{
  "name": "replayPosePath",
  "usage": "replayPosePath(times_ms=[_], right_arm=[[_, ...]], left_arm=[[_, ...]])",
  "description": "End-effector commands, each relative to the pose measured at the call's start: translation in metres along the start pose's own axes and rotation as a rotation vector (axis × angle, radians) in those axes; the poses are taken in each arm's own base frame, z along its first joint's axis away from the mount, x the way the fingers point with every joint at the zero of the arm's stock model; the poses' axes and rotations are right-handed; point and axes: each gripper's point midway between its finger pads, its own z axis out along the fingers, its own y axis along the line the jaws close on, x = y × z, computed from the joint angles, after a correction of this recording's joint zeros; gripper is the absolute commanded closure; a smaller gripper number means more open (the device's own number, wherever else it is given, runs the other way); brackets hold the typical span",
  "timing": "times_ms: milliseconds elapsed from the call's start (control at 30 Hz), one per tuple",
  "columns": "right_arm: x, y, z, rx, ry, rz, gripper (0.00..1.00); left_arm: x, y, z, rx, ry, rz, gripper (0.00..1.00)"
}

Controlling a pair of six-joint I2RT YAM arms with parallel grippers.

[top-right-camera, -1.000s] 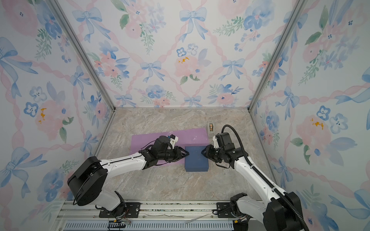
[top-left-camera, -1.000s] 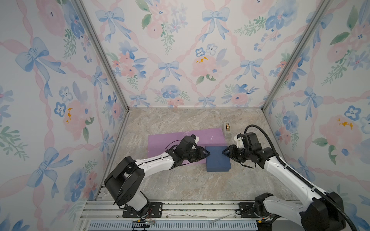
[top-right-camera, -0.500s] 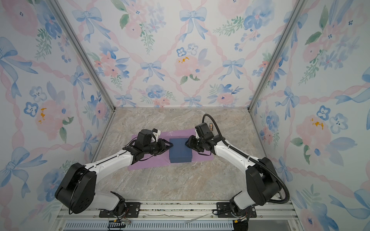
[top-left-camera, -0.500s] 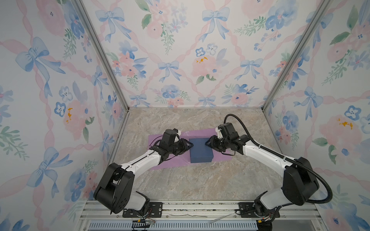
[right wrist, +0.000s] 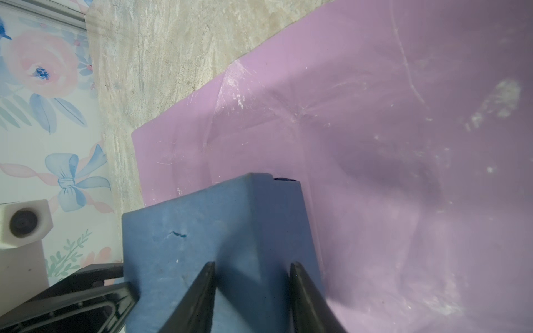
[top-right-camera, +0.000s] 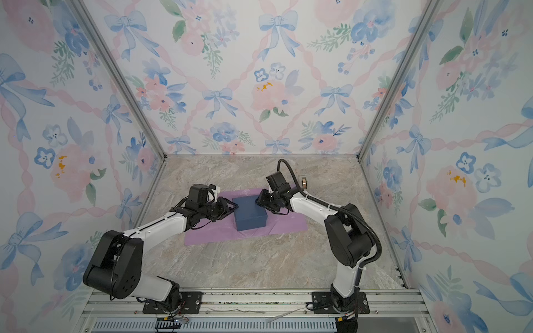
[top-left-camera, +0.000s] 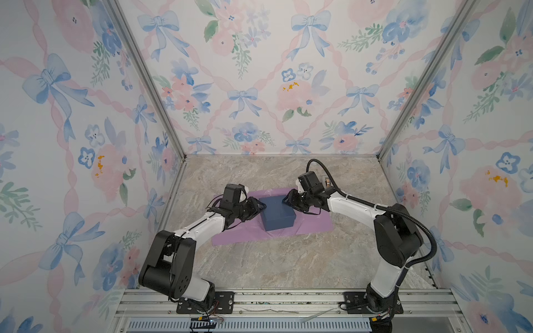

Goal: Wrap the gift box in paper
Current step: 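Lift the blue box with both grippers and carry it onto the paper's center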

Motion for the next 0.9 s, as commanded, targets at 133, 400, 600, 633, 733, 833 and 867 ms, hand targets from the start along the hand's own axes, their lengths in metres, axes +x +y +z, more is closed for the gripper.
replayPosePath(times_ms=[133,400,600,633,733,833,867], right_arm=[[0.002,0.025,0.011,-0.063,0.017,-0.02,0.58],[-0.001,0.026,0.021,-0.07,0.013,-0.012,0.58],[-0.003,0.025,0.022,-0.061,0.01,-0.018,0.58],[-0.003,0.024,0.023,-0.057,0.012,-0.015,0.58],[-0.004,0.023,0.024,-0.055,0.013,-0.016,0.58],[-0.006,0.026,0.023,-0.06,0.01,-0.019,0.58],[-0.007,0.027,0.022,-0.064,0.006,-0.021,0.58]], left_arm=[[-0.025,-0.009,0.002,0.046,-0.018,0.077,0.65],[-0.03,0.002,0.012,0.023,-0.008,0.079,0.66],[-0.033,0.006,0.017,0.01,-0.009,0.074,0.66],[-0.034,0.008,0.018,0.009,-0.008,0.07,0.66],[-0.032,0.013,0.021,0.0,-0.002,0.065,0.66],[-0.03,0.015,0.022,0.007,-0.002,0.057,0.66],[-0.031,0.014,0.022,0.014,-0.002,0.056,0.66]])
